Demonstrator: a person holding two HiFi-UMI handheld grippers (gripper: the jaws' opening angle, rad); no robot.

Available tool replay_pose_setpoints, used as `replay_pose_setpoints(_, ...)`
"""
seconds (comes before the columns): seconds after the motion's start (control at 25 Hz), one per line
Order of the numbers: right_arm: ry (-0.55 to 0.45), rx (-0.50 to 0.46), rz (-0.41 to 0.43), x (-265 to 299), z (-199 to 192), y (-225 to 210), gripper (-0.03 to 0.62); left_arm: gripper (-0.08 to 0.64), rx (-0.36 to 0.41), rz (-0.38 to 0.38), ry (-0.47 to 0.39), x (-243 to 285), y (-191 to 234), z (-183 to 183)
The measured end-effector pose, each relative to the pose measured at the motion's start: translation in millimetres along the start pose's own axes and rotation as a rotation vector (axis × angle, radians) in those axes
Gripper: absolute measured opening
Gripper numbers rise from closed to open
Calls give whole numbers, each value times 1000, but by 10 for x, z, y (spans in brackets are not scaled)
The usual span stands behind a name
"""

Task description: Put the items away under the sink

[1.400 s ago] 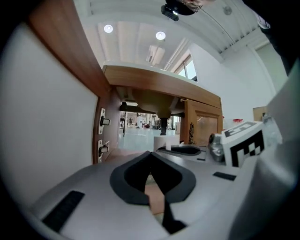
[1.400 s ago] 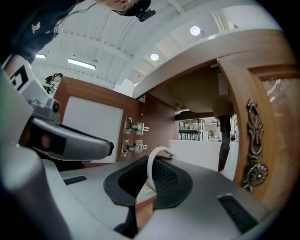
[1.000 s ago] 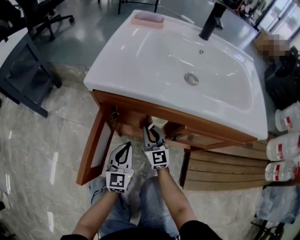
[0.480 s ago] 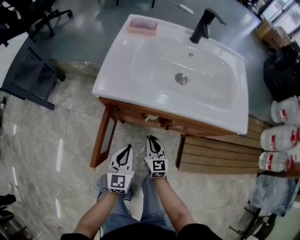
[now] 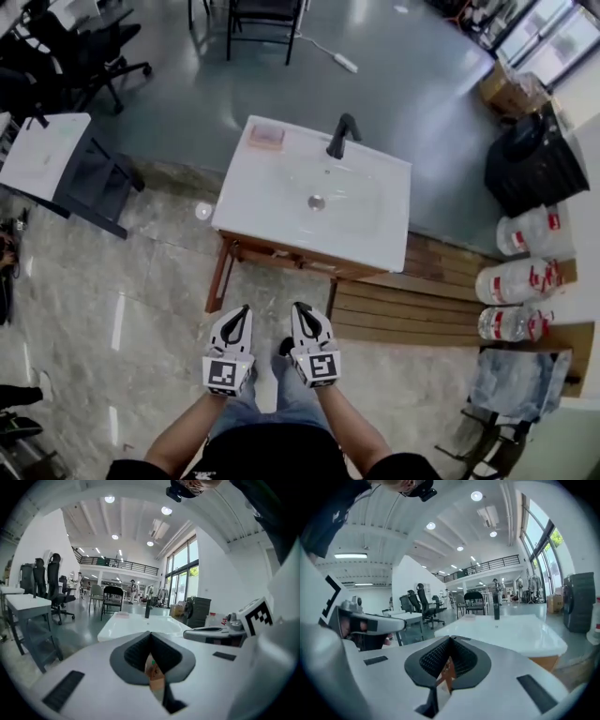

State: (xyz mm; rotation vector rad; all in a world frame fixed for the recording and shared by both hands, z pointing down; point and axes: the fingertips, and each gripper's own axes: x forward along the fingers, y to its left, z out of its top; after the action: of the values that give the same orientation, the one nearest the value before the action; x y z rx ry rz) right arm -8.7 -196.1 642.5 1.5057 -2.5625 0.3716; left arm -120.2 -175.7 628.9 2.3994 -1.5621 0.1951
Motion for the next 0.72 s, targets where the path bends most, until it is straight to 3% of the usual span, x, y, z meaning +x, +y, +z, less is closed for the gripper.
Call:
replay_pose_setpoints(0.2, -122, -87, 42, -533, 1161, 158, 15, 6, 17, 5, -73, -467, -151, 1078)
replay_pose_setpoints(0.36, -212, -115, 49, -862, 1846, 263, 15, 6, 59, 1, -112, -799, -231, 1630)
replay_pose_setpoints(0.52, -282, -171, 25, -1119, 2276, 273, 15, 6, 59, 33, -186, -1111, -248, 2070)
replay_pose_setpoints(0.72, -320, -158, -52, -1472, 2502, 154, 15, 6, 62, 108, -263, -1389, -160, 2332)
